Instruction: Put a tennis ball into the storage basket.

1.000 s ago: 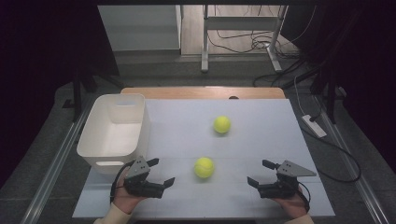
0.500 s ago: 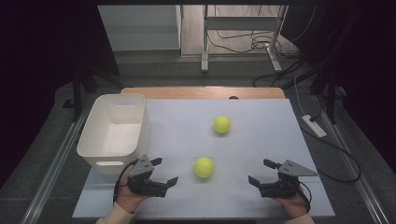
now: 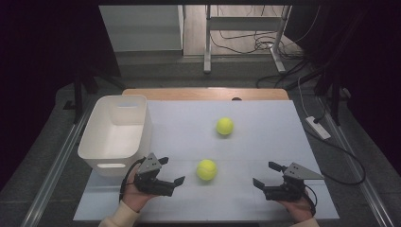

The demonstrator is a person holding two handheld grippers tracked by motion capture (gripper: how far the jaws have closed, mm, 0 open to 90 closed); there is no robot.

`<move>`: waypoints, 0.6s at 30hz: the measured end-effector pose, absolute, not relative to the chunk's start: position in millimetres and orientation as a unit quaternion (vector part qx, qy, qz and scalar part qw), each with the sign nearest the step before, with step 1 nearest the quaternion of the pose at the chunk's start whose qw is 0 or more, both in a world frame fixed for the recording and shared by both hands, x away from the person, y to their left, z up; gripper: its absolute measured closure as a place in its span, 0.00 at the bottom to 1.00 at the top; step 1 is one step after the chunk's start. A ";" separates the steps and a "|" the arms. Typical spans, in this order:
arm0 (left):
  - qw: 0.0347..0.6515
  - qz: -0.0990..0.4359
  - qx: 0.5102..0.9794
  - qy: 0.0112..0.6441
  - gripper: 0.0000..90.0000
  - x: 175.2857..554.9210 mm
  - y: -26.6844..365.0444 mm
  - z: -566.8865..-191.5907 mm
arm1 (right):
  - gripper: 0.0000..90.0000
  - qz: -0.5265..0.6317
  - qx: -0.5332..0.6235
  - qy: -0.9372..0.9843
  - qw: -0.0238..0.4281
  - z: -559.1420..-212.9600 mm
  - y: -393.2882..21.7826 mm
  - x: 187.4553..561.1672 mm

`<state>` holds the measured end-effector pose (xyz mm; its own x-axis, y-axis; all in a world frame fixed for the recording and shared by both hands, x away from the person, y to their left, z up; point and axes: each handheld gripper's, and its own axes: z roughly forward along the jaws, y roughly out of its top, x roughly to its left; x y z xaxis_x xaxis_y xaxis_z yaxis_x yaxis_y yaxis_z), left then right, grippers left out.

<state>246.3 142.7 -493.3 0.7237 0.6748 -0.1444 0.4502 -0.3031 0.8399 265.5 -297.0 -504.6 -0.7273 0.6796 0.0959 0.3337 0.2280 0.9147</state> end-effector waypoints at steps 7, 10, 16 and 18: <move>0.473 0.108 0.801 0.349 0.09 248.0 138.3 -491.1 | 0.08 0.525 0.326 0.769 0.161 -505.5 -294.4 267.3; 0.473 0.107 0.802 0.348 0.09 249.3 137.2 -489.1 | 0.08 0.526 0.326 0.769 0.161 -505.4 -294.6 267.3; 0.472 0.102 0.806 0.343 0.09 252.4 133.5 -483.2 | 0.08 0.527 0.328 0.768 0.160 -505.8 -294.8 267.5; 0.469 0.101 0.808 0.341 0.09 253.9 131.9 -482.1 | 0.08 0.528 0.329 0.767 0.160 -505.6 -295.3 267.5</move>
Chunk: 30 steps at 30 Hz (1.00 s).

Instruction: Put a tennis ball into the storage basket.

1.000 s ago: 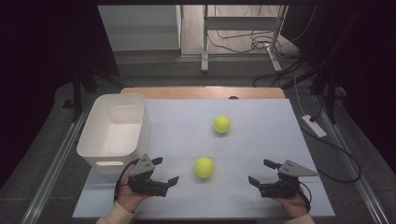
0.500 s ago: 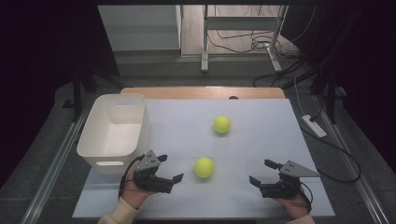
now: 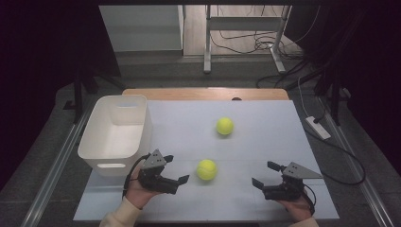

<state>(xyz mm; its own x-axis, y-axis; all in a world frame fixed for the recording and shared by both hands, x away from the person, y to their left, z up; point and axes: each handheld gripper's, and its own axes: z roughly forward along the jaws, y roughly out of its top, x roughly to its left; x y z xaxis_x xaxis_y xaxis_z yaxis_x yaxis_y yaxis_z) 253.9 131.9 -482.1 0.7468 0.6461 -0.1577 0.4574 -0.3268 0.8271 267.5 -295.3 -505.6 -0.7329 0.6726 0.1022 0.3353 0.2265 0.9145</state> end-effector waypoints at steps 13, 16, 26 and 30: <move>0.465 0.093 0.815 0.332 0.09 260.7 119.2 -477.5 | 0.09 0.528 0.326 0.768 0.158 -505.9 -295.0 269.1; 0.465 0.091 0.818 0.328 0.09 261.5 116.5 -475.1 | 0.09 0.528 0.328 0.767 0.159 -506.0 -295.3 269.3; 0.463 0.087 0.823 0.317 0.09 266.2 108.0 -469.5 | 0.09 0.529 0.329 0.766 0.158 -505.9 -296.3 269.4; 0.464 0.084 0.825 0.312 0.09 268.0 104.2 -467.8 | 0.09 0.529 0.329 0.766 0.159 -506.3 -296.0 269.6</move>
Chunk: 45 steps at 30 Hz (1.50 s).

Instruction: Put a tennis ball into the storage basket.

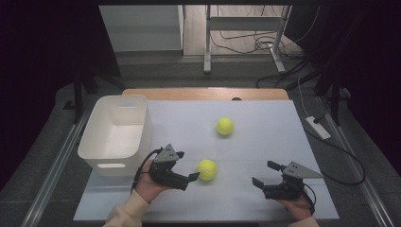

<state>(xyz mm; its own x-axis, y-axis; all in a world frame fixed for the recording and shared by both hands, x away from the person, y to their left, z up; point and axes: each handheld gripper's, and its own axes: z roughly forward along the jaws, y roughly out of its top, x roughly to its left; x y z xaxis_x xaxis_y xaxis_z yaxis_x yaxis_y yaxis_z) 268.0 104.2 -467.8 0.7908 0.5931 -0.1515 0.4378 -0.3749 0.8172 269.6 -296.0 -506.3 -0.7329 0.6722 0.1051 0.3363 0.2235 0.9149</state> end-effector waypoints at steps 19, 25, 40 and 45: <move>0.466 0.073 0.832 0.294 0.08 277.3 85.6 -459.3 | 0.09 0.532 0.336 0.761 0.155 -506.3 -297.9 270.6; 0.460 0.062 0.837 0.288 0.08 281.3 77.2 -461.6 | 0.09 0.533 0.338 0.760 0.154 -506.3 -297.8 270.6; 0.440 0.047 0.851 0.284 0.08 292.3 61.4 -468.4 | 0.09 0.532 0.337 0.761 0.153 -507.4 -296.7 271.2; 0.430 0.043 0.855 0.286 0.08 296.3 56.4 -472.0 | 0.09 0.531 0.336 0.763 0.153 -507.6 -295.9 271.3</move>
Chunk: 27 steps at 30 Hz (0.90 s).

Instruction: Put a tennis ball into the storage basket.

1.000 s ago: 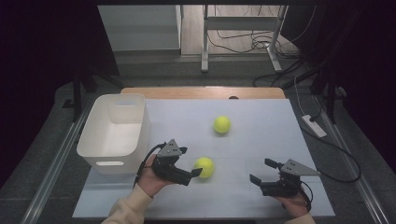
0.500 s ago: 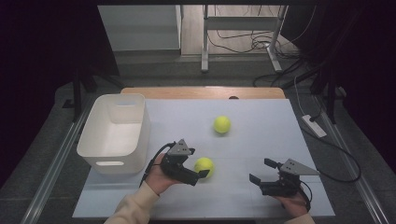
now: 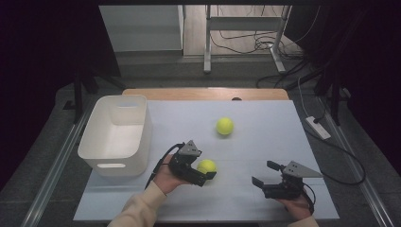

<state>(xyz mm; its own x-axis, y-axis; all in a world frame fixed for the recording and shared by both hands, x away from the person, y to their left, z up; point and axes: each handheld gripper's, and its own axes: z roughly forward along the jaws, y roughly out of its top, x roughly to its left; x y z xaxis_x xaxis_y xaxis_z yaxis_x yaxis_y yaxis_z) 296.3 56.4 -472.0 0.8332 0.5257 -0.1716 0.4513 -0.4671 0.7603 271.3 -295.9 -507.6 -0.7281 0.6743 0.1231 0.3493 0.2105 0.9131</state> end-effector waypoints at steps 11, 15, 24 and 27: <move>0.410 0.034 0.864 0.289 0.08 303.4 45.3 -481.0 | 0.09 0.530 0.335 0.764 0.151 -508.1 -295.8 271.4; 0.395 0.037 0.871 0.291 0.07 305.6 41.4 -484.6 | 0.09 0.530 0.335 0.764 0.151 -508.4 -295.6 271.5; 0.374 0.040 0.877 0.298 0.07 310.9 38.0 -491.9 | 0.09 0.530 0.334 0.765 0.150 -508.5 -295.4 271.2; 0.362 0.043 0.882 0.300 0.06 312.4 36.3 -495.6 | 0.09 0.529 0.334 0.766 0.150 -508.3 -295.7 271.1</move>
<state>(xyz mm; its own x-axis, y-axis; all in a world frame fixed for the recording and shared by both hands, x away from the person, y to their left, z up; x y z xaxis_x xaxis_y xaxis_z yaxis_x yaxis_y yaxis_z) 312.4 36.3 -495.6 0.8167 0.5597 -0.1406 0.4970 -0.5583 0.6643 271.1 -295.7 -508.3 -0.7328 0.6691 0.1239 0.3527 0.2178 0.9100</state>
